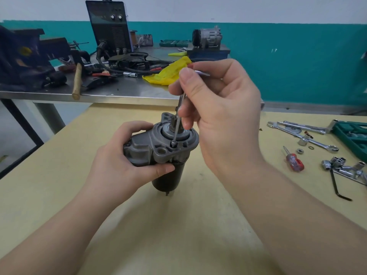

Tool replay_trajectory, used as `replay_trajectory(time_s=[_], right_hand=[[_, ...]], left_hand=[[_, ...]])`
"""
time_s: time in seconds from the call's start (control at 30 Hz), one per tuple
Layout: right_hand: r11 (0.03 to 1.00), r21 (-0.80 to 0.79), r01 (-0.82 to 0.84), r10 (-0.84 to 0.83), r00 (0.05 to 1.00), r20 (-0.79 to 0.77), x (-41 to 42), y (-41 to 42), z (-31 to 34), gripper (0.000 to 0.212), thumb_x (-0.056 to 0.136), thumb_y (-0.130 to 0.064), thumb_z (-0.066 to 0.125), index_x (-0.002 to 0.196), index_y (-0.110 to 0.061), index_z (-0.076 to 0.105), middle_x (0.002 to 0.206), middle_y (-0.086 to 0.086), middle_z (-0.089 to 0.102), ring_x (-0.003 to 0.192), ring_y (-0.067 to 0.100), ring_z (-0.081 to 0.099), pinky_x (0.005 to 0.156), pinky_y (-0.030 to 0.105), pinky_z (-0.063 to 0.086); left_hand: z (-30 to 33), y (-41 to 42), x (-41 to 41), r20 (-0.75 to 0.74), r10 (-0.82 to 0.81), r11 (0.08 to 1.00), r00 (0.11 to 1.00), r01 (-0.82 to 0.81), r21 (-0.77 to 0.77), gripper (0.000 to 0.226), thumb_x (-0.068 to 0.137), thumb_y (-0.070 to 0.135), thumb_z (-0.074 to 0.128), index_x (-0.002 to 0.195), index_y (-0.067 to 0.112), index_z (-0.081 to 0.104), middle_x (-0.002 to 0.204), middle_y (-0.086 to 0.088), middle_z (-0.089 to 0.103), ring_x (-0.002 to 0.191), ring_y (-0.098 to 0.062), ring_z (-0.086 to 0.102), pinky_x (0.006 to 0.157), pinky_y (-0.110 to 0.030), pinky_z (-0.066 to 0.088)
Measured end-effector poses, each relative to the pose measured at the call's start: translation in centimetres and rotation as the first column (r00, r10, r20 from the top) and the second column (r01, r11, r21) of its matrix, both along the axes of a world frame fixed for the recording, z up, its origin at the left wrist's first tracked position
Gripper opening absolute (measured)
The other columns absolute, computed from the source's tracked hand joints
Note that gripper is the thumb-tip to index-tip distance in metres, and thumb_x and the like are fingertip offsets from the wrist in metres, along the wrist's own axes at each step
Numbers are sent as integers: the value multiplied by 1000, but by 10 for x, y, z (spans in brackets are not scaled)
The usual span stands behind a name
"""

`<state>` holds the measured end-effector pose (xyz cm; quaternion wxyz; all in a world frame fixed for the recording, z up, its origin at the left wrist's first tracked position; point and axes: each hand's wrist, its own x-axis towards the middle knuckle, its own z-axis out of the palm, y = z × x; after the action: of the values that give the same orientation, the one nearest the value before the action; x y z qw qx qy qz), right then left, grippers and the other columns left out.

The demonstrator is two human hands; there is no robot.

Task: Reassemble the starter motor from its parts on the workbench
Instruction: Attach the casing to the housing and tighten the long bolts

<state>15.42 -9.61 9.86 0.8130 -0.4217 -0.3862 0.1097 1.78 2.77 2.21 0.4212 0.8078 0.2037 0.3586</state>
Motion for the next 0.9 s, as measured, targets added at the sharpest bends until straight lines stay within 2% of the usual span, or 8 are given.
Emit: replay_trajectory(time_s=[0.1, 0.23, 0.33, 0.43, 0.5, 0.63, 0.73, 0.9], right_hand=[[997, 74, -25, 28, 999, -45, -4, 5, -7, 12, 97, -7, 73, 106, -9, 66, 83, 12, 77, 53, 14, 61, 45, 25, 45], [989, 77, -125, 127, 992, -25, -6, 9, -13, 29, 97, -5, 71, 125, -11, 72, 83, 7, 73, 63, 4, 67, 50, 18, 46], [994, 99, 52, -61, 993, 99, -6, 13, -19, 33, 101, -2, 65, 134, -7, 70, 78, 6, 68, 58, 12, 60, 51, 24, 49], [944, 181, 275, -324, 872, 368, -5, 13, -22, 32, 104, 5, 58, 134, 2, 68, 79, 16, 62, 58, 32, 55, 55, 43, 51], [935, 188, 299, -353, 799, 486, -5, 12, -21, 32, 104, 7, 55, 134, 7, 65, 82, 16, 60, 62, 32, 56, 58, 47, 51], [979, 11, 201, -174, 817, 549, 2, 1, -6, 40, 104, 4, 56, 143, 0, 60, 83, 4, 66, 67, 19, 63, 64, 34, 57], [969, -225, 102, 16, 883, 469, 9, -9, 8, 51, 103, 0, 61, 153, -9, 52, 86, 7, 70, 64, 12, 66, 60, 26, 58], [878, -477, 34, 197, 883, 427, 19, -17, 19, 15, 102, -7, 67, 109, -16, 76, 84, 4, 79, 66, 16, 74, 54, 26, 59]], left_hand=[[-1, 2, 0, 5, 4, 1000, 1000, -4, -7, 88, 40, 55, 98, 120, 55, 63, 108, 26, 75, 86, -1, 77, 69, -34, 64], [0, 2, 0, 6, -13, 1000, 1000, 13, 7, 86, 40, 58, 95, 120, 57, 63, 108, 29, 75, 89, 3, 76, 63, -22, 64], [1, 2, 0, -1, -20, 1000, 1000, 20, 9, 87, 42, 51, 101, 120, 56, 63, 109, 27, 75, 89, 1, 77, 63, -22, 64], [4, 3, -1, -33, -24, 1000, 999, 24, -3, 85, 45, 32, 107, 116, 56, 65, 102, 25, 76, 79, -6, 77, 55, -25, 62], [7, 5, -1, -42, -36, 999, 998, 35, -21, 82, 47, 23, 106, 111, 55, 66, 96, 23, 77, 73, -11, 76, 50, -22, 59], [15, 10, -4, -55, -97, 991, 994, 91, -95, 85, 37, 32, 102, 112, 51, 67, 95, 13, 79, 74, -20, 76, 49, -24, 59], [16, 12, -3, -70, -142, 985, 987, 134, -105, 92, 36, 27, 110, 113, 54, 67, 101, 12, 80, 83, -18, 78, 53, -25, 61], [15, 10, -4, -41, -159, 982, 986, 154, -113, 86, 39, 29, 102, 113, 59, 68, 105, 16, 79, 91, -10, 77, 59, -17, 59]])
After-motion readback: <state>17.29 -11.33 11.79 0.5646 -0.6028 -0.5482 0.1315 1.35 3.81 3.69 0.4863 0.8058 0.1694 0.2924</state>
